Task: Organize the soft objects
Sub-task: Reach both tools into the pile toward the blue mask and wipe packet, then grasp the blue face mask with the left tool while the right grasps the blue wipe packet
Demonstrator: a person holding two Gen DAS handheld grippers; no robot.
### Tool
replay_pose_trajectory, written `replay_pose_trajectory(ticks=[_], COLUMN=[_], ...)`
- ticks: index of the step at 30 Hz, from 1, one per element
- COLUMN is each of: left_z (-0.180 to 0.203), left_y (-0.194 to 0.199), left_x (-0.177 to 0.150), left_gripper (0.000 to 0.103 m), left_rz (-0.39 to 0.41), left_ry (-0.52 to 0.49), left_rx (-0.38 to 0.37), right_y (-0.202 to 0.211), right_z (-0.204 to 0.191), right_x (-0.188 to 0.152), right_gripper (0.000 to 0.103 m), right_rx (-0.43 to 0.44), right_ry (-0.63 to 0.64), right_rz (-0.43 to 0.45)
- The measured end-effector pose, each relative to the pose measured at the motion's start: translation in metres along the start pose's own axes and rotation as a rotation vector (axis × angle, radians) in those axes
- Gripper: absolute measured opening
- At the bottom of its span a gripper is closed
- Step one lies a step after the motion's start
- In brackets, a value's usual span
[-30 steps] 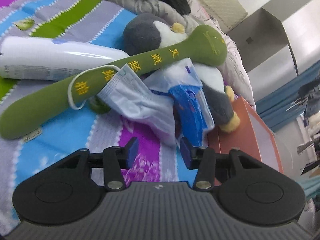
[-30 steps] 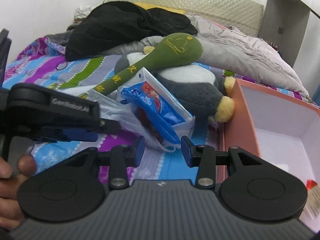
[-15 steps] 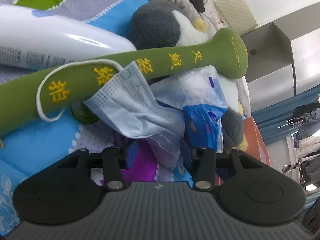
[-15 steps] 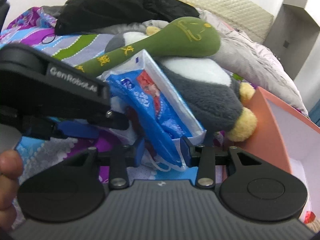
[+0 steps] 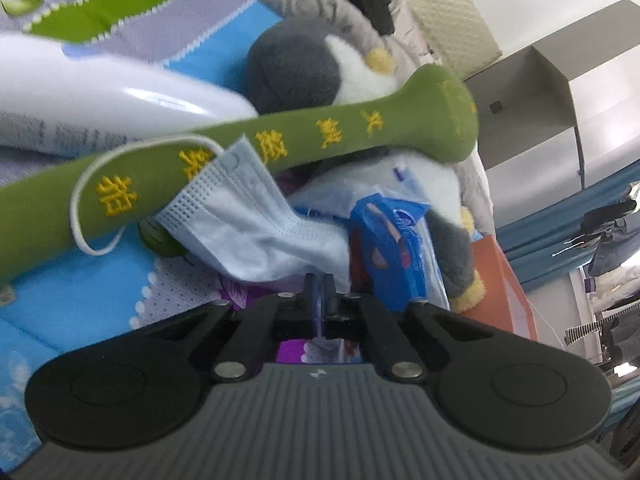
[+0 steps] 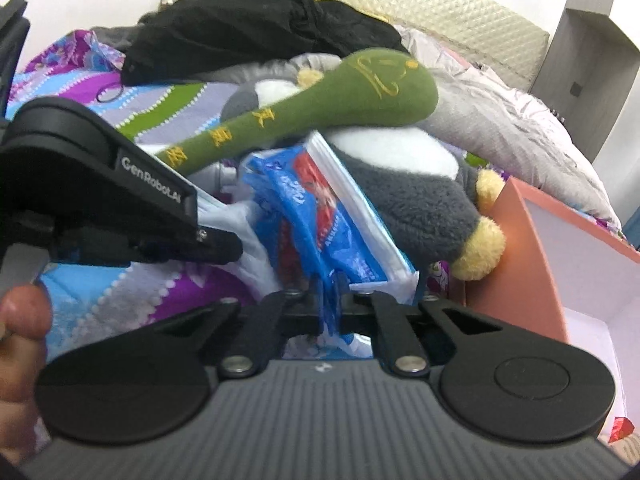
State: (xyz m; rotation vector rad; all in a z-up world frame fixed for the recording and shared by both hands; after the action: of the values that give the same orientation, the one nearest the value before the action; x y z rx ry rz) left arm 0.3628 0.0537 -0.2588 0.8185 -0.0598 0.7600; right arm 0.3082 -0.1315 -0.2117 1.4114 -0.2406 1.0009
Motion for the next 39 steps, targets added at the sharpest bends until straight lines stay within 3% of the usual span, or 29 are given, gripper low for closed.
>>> replay_pose_trajectory(ticks=[11,15,24,26,30,32,34,35,37,39], left_z=[0.016,0.014,0.004,0.004,-0.001,-0.002,-0.002,-0.002,-0.002,-0.001], left_y=[0.066,0.094,0.099,0.097,0.088,0.082,0.074,0.070,0.061,0.050], left_x=[-0.016,-0.036,-0.064,-0.067,-0.069,-0.067,-0.065,-0.064,-0.061,-0.058], left_gripper=[0.000,0.000,0.002,0.013,0.025,0.038,0.044,0.048,0.049,0.051], left_rz=[0.011,0.013,-0.021,-0.029,-0.035,-0.038,-0.042,-0.043,-0.048,-0.053], left_ry=[-0.057,-0.071,-0.090,-0.094,-0.092,-0.092,-0.096,-0.100,-0.111,-0.131], left_rx=[-0.004,0.013,0.069,0.089,0.103,0.108,0.120,0.124,0.139,0.161], right_y=[0.063,0.080,0.117,0.125,0.133,0.129,0.124,0.120,0.116,0.111], right_z=[-0.002,-0.003,-0.004,-0.002,-0.004,-0.005,-0.008,-0.009,-0.011,-0.012], right_x=[-0.010,-0.023,-0.059,-0.064,-0.074,-0.076,-0.078,-0.078,-0.079,-0.082], right_gripper=[0.006,0.006,0.005,0.005,0.008,0.009,0.016,0.033,0.049,0.050], right_rx=[0.045,0.060,0.097,0.125,0.159,0.179,0.176,0.179,0.190,0.198], right_ry=[-0.063,-0.105,-0.172,-0.206,-0.232,-0.224,-0.202,-0.191,-0.176,-0.168], right_rz=[0.022,0.013,-0.022,-0.032,-0.045,-0.066,-0.079,-0.084,-0.078,-0.067])
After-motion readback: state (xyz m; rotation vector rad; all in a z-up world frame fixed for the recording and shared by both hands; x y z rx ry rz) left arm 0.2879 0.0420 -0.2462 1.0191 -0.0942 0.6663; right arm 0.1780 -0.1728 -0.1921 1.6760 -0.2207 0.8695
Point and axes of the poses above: each gripper's, at about its wrist camera, not at the fingertips, and y roughly against the way its jaws point, z to its right, x to its top, the point moved 1 cm from there along -y, roughly the way its jaws point, and after that the axes turned 6 degrees about -z, right-handed, at the moved point
